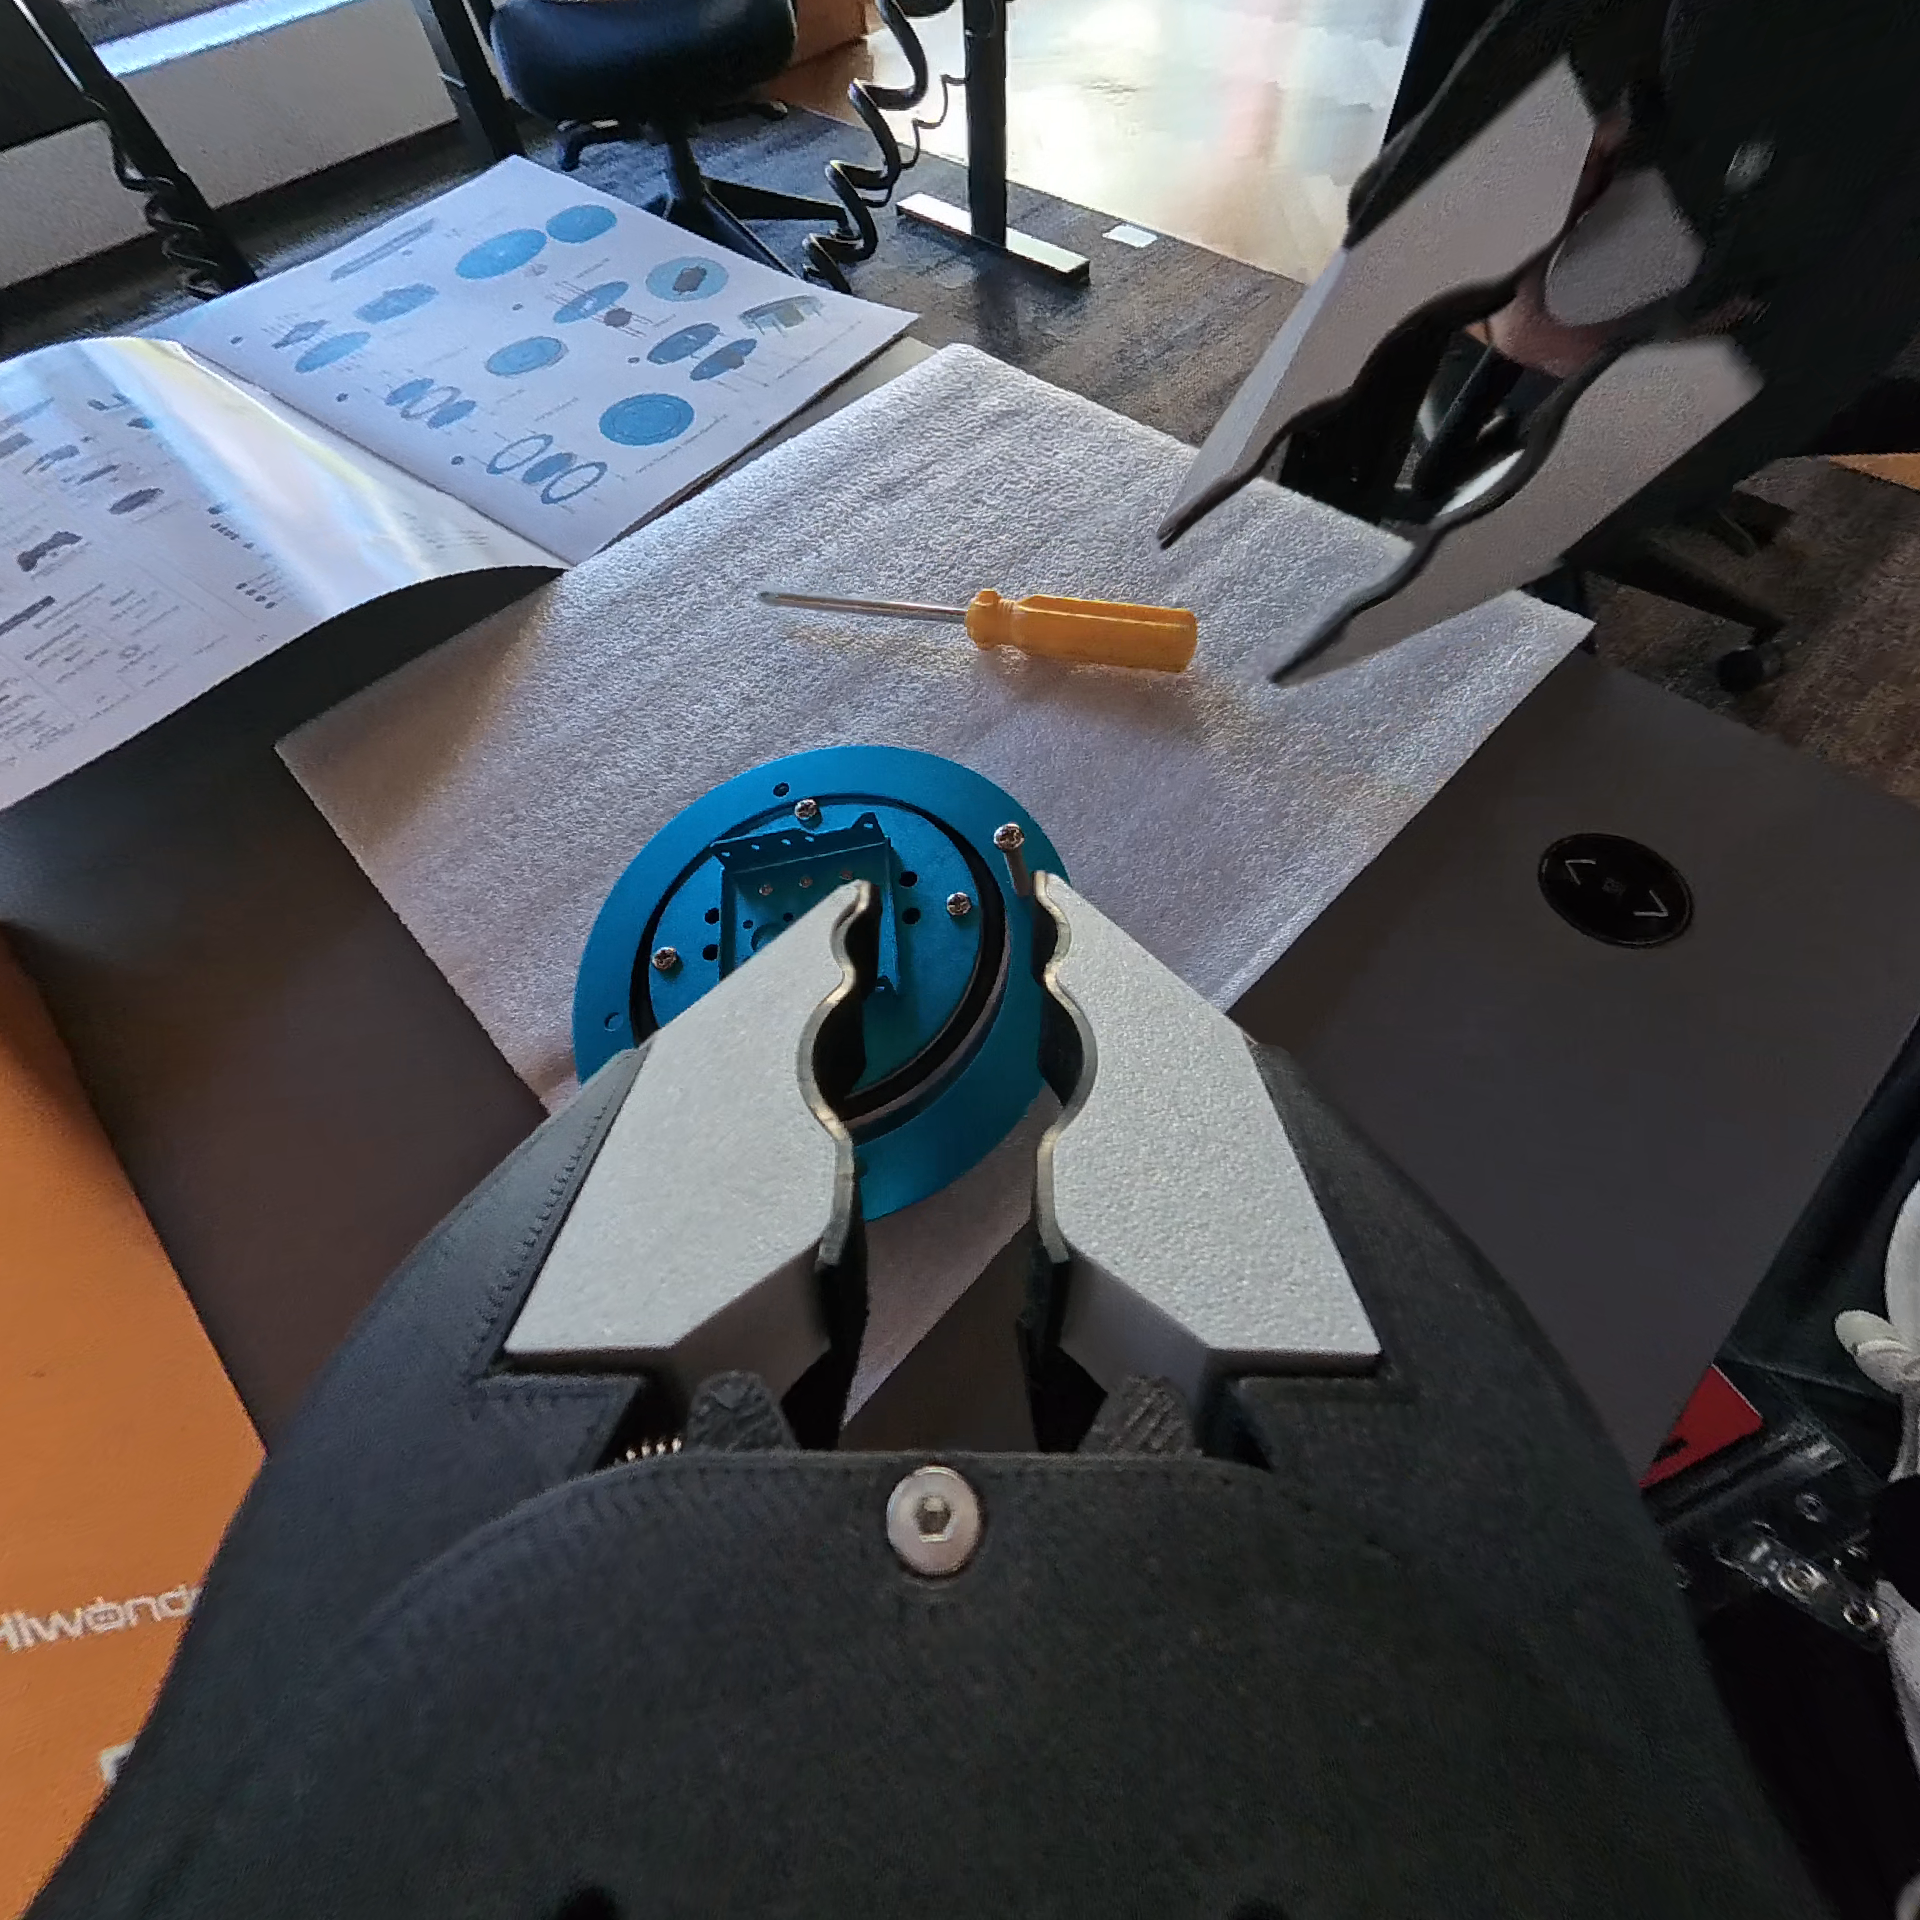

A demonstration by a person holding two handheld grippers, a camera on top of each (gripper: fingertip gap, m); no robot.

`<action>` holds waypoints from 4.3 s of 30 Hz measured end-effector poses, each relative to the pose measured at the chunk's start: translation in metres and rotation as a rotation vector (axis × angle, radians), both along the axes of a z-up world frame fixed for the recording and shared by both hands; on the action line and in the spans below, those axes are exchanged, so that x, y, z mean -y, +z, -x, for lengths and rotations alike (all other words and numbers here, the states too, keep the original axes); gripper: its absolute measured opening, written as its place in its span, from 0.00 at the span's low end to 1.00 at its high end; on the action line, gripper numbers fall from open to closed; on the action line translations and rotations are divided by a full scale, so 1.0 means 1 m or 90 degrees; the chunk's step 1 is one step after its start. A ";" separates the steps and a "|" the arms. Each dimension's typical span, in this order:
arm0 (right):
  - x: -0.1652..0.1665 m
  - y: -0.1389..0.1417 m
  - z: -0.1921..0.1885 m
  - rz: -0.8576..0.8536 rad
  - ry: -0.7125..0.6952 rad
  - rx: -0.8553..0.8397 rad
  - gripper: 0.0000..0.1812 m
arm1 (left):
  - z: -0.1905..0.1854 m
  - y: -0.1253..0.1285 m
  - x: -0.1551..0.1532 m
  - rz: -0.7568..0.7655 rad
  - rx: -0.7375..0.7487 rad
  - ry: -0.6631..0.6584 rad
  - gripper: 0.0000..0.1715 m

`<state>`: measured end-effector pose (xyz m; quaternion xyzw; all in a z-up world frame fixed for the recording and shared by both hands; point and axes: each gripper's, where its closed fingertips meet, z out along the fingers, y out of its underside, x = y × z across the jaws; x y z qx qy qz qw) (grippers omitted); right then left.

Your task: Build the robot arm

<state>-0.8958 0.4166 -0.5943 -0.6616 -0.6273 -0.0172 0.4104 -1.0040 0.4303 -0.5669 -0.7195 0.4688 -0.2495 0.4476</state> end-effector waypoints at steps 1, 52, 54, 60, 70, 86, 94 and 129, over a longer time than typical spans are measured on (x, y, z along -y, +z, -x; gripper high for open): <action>0.006 0.010 0.010 0.064 0.003 -0.072 0.28 | 0.000 0.001 0.000 -0.007 0.001 0.003 0.16; 0.010 0.020 0.107 0.291 0.173 -0.349 0.29 | -0.006 -0.003 -0.013 -0.043 -0.028 -0.005 0.21; 0.011 0.023 0.104 0.290 0.172 -0.355 0.27 | -0.002 -0.003 -0.015 -0.048 -0.034 0.006 0.20; 0.008 0.023 0.107 0.282 0.170 -0.349 0.30 | -0.008 0.001 -0.010 -0.037 -0.009 -0.017 0.22; 0.008 0.028 0.101 0.282 0.163 -0.358 0.25 | -0.003 -0.001 -0.015 -0.041 -0.020 0.001 0.21; 0.006 0.024 0.101 0.280 0.155 -0.344 0.27 | -0.003 -0.003 -0.014 -0.037 -0.031 -0.007 0.22; 0.010 0.020 0.104 0.282 0.164 -0.327 0.27 | -0.002 -0.007 -0.018 -0.041 -0.049 0.009 0.22; 0.007 0.022 0.101 0.267 0.152 -0.334 0.28 | -0.001 -0.006 -0.015 -0.017 -0.032 0.004 0.23</action>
